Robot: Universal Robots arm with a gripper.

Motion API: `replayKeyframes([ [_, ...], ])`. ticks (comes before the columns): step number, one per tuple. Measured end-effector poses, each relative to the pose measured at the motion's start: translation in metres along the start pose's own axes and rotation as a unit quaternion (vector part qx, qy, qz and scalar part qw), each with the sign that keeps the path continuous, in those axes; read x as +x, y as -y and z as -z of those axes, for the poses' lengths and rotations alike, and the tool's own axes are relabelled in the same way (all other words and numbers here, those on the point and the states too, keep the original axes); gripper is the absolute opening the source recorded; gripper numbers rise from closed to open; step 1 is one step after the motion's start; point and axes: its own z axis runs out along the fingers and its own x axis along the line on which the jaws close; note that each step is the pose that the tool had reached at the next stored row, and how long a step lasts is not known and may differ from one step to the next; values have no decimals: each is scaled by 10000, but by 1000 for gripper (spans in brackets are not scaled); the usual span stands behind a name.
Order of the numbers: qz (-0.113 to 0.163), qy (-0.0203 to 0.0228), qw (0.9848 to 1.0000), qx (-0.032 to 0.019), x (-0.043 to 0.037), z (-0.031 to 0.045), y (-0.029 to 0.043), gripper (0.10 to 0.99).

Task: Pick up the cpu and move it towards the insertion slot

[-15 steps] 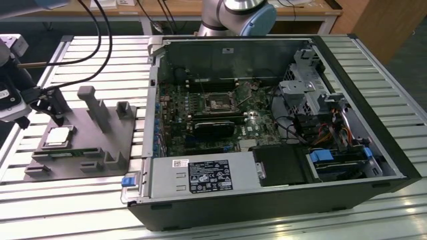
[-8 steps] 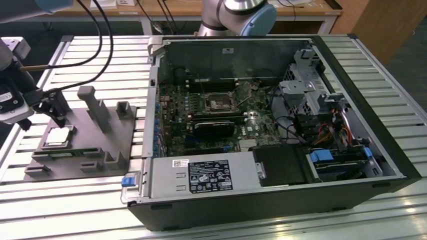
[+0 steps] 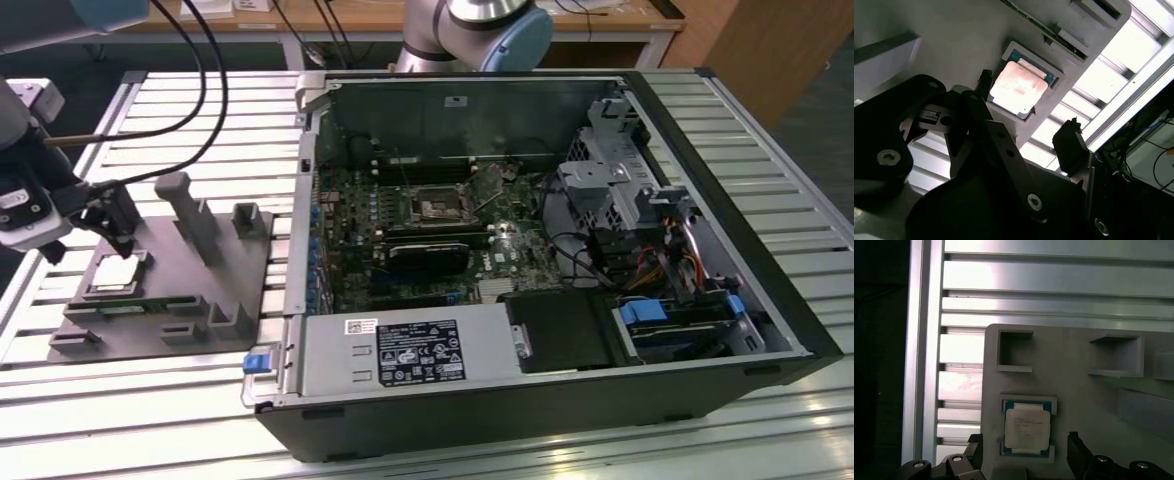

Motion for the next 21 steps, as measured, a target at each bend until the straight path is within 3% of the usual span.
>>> replayKeyframes([
  [21,0,0,10000,2,-27,-97,3,765],
])
